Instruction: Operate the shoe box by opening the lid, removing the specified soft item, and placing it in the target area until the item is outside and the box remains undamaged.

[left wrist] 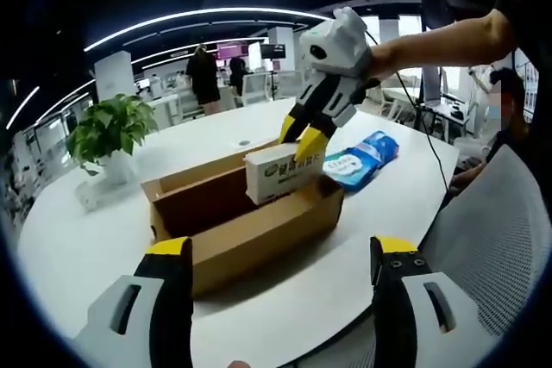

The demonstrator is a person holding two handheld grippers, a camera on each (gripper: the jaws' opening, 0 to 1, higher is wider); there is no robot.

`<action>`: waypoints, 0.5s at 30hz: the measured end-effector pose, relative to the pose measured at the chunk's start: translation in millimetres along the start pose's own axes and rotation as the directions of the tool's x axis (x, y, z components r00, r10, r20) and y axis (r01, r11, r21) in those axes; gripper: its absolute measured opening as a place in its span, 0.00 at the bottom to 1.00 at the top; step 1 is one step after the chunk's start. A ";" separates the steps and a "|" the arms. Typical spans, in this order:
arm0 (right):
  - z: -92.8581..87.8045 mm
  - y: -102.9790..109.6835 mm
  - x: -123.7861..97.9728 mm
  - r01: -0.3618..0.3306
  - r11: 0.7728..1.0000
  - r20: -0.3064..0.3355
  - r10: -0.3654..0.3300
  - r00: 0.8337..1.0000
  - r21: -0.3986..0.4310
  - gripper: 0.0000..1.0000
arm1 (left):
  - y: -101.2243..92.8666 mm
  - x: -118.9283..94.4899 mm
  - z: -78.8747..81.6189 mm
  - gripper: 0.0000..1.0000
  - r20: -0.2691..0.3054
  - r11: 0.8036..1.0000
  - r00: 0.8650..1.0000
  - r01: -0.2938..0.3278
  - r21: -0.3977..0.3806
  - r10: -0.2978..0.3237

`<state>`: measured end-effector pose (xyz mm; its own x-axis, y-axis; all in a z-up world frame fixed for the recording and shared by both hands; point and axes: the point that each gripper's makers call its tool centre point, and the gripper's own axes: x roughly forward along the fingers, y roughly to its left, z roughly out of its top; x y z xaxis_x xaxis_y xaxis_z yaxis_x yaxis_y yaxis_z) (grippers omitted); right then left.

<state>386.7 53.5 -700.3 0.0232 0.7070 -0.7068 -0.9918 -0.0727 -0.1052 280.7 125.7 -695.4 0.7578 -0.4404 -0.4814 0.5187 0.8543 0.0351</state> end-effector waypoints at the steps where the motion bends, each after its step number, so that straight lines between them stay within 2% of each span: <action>1: 0.0 -0.5 -1.9 0.001 1.000 0.000 -0.001 1.000 -0.002 0.14 | 0.1 0.0 -0.2 0.88 0.000 1.000 1.000 0.001 0.000 -0.001; 15: -5.7 -8.9 -35.4 0.028 0.999 -0.020 -0.029 0.999 -0.043 0.14 | -0.8 0.6 -3.1 0.88 -0.006 1.000 1.000 0.013 -0.001 -0.013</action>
<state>395.5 25.1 -678.3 0.0541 0.6943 -0.7176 -0.9845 -0.0831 -0.1546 279.5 125.6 -698.4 0.7486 -0.4494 -0.4875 0.5280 0.8488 0.0282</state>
